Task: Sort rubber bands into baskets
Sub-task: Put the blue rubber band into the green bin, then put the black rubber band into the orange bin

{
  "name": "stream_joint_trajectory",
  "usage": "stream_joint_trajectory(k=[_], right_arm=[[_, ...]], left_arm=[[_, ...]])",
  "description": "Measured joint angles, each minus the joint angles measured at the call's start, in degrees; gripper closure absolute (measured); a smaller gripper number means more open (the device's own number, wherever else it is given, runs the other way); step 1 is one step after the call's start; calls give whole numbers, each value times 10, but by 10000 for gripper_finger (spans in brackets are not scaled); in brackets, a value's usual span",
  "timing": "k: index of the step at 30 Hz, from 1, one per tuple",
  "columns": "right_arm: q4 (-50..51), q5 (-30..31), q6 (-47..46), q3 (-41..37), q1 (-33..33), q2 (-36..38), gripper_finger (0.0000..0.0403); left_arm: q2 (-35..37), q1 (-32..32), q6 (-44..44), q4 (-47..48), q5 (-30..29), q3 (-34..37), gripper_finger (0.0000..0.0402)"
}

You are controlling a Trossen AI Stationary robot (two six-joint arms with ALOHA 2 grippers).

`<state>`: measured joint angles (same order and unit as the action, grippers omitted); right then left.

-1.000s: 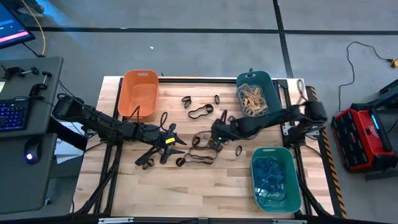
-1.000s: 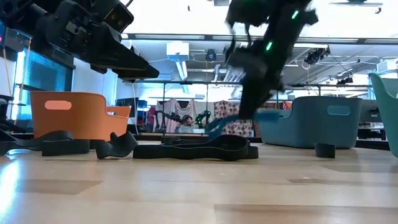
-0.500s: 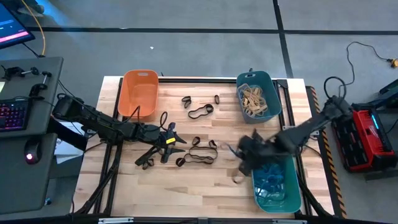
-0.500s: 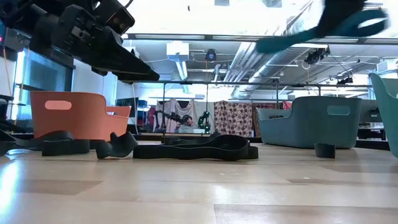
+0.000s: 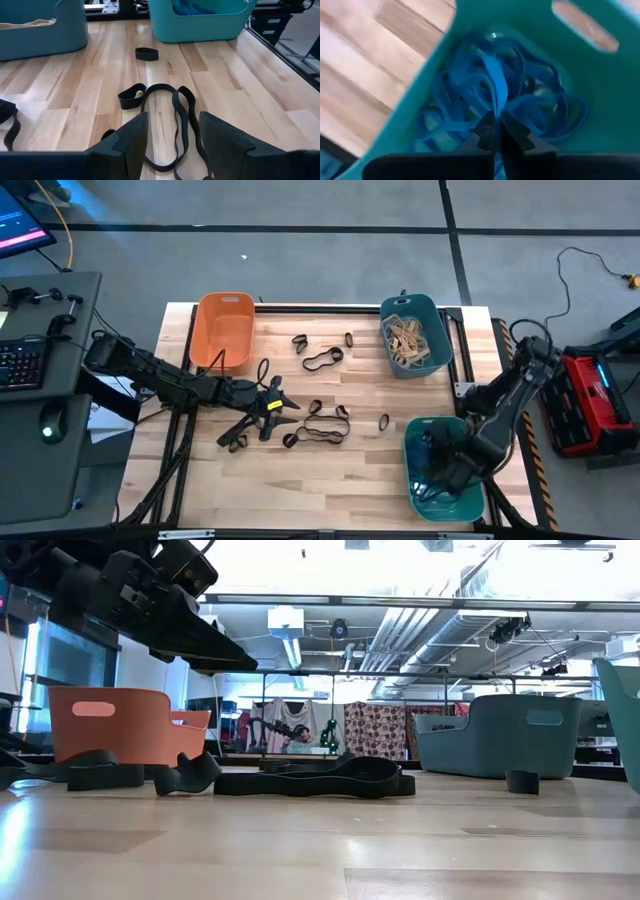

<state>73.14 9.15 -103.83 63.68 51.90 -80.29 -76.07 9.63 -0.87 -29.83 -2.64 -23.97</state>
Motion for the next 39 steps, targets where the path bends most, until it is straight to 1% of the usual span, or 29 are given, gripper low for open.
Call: stream_joint_trajectory(k=[5,9,13,16,20,23,27,30,32,35,37,39], right_arm=[[-2,-25,-12,0,6,-51,403],[-26,-65,7,0,-1,-86,402],[-46,-86,14,0,-12,-111,394],[-47,-113,24,0,-21,-120,366],[-26,-154,40,0,-36,-116,311],[-1,-163,60,9,-50,-106,278],[54,-139,101,57,-67,-103,260],[99,-100,136,109,-79,-103,259],[121,-59,156,148,-86,-103,258],[148,23,194,200,-103,-102,263],[155,77,221,227,-124,-102,276],[148,109,273,242,-151,-102,297]], left_arm=[[0,0,-15,0,0,0,232],[0,-2,-4,-1,-1,0,232],[0,-2,-1,-3,-2,0,232],[0,-2,-9,-3,-2,0,232],[0,-2,-10,-3,-2,0,232],[0,-2,-10,-3,-2,0,232],[0,-2,-16,-3,-2,0,232],[0,-2,-19,-4,-2,0,232],[0,-2,-21,-4,-2,0,232],[0,-2,-21,-4,-2,0,232],[0,-2,-21,-5,-2,0,232],[0,-2,-22,-5,-2,0,232]])
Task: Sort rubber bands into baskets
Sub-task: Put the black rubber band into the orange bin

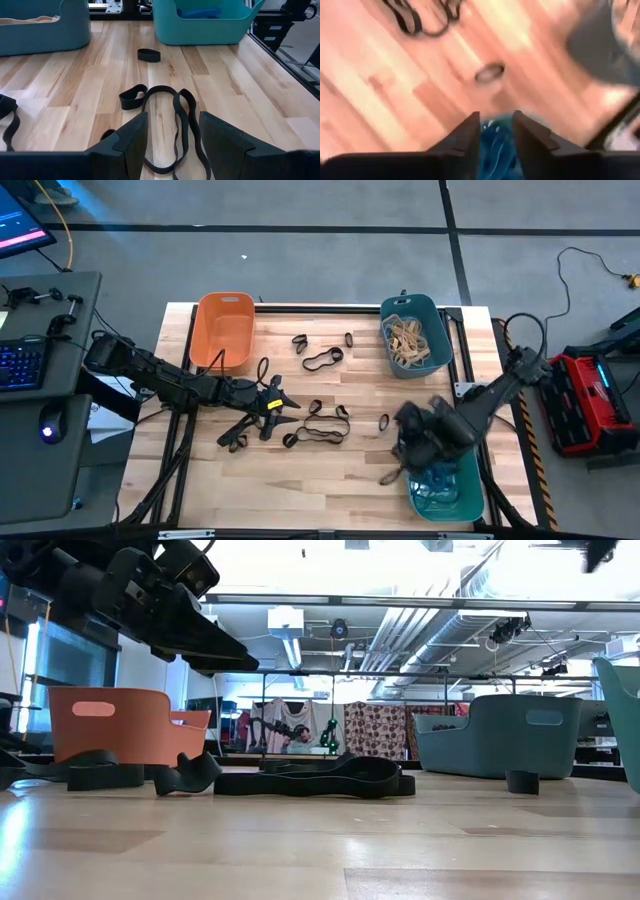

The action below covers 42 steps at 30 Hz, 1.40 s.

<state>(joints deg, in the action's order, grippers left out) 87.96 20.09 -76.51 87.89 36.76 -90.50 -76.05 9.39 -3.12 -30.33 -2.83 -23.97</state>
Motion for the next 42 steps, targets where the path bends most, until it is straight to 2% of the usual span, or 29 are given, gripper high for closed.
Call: stream_joint_trajectory(k=[3,7,12,15,20,23,27,33,35,42], right_arm=[[-42,10,111,-2,-50,0,341],[-164,5,282,-39,-119,0,395],[-405,-48,468,-125,-188,0,399],[-548,-51,531,-196,-213,0,401],[-709,-29,562,-292,-238,0,402],[-787,-9,585,-326,-241,0,402],[-846,26,603,-343,-239,0,402],[-863,71,616,-344,-227,0,403],[-864,74,616,-344,-224,0,403],[-864,74,616,-344,-215,0,403]], left_arm=[[0,0,-3,0,0,0,232],[0,0,-8,0,0,0,240],[0,0,-28,7,0,0,278],[0,1,-28,17,0,0,310],[0,2,-28,64,0,-13,362],[0,9,-6,143,-15,-47,382],[0,23,29,268,-35,-99,385],[-4,39,60,450,-83,-153,360],[-8,43,74,471,-102,-158,343],[-38,47,140,469,-105,-158,269]])
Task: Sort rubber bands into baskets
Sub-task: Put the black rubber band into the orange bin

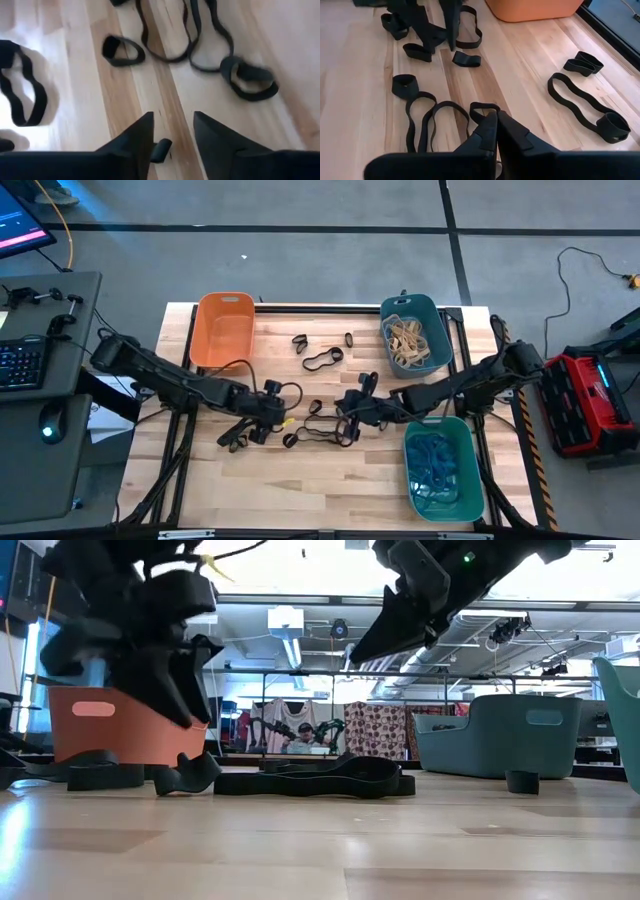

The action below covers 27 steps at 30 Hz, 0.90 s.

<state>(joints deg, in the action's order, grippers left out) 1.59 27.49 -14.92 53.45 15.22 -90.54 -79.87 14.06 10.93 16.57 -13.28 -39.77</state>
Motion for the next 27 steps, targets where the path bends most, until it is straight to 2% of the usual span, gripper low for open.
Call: stream_joint_trajectory(k=[5,13,18,24,27], right_arm=[[-1,1,0,0,7,0,403],[0,11,0,0,13,0,403],[0,11,0,0,13,0,403],[0,20,0,0,13,0,403],[0,20,0,0,13,0,403]], left_arm=[[-43,0,22,3,-9,0,239],[-95,-6,28,16,-57,0,245],[-94,-14,24,26,-58,0,286],[-93,-14,41,27,-58,-19,380],[-91,-14,44,38,-59,-45,393]])
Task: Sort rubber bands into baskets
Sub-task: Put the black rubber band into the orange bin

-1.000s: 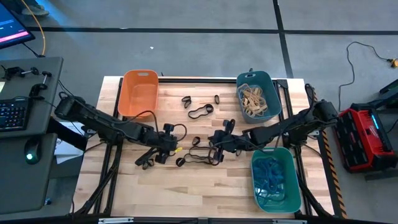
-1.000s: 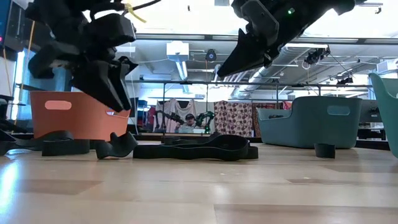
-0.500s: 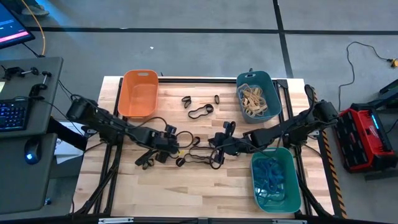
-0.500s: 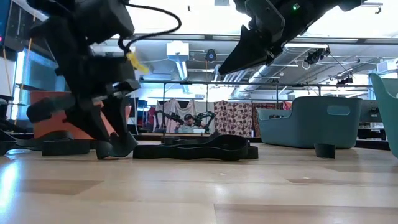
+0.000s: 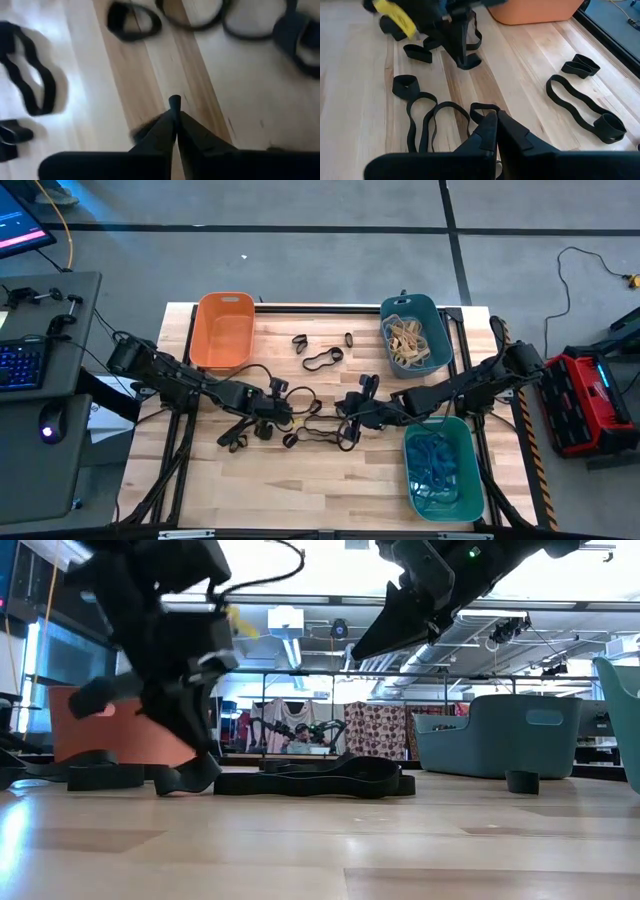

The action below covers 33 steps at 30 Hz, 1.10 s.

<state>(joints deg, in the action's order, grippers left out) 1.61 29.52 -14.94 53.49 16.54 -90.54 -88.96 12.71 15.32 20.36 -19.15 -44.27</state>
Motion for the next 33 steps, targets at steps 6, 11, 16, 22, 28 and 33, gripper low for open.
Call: stream_joint_trajectory(k=[6,11,16,22,28,33], right_arm=[[1,0,-2,0,0,0,403],[3,0,-6,0,0,0,403],[3,0,-6,0,0,0,403],[3,0,-5,0,0,0,403],[3,-1,-6,0,0,0,403],[3,-1,-6,0,0,0,403]], left_arm=[[17,-14,-12,90,1,-90,398],[73,-61,-42,157,0,-148,399],[161,-139,-75,260,-2,-192,400],[229,-256,-89,369,-17,-231,401],[226,-381,-85,425,12,-237,401],[187,-475,-57,442,60,-237,401]])
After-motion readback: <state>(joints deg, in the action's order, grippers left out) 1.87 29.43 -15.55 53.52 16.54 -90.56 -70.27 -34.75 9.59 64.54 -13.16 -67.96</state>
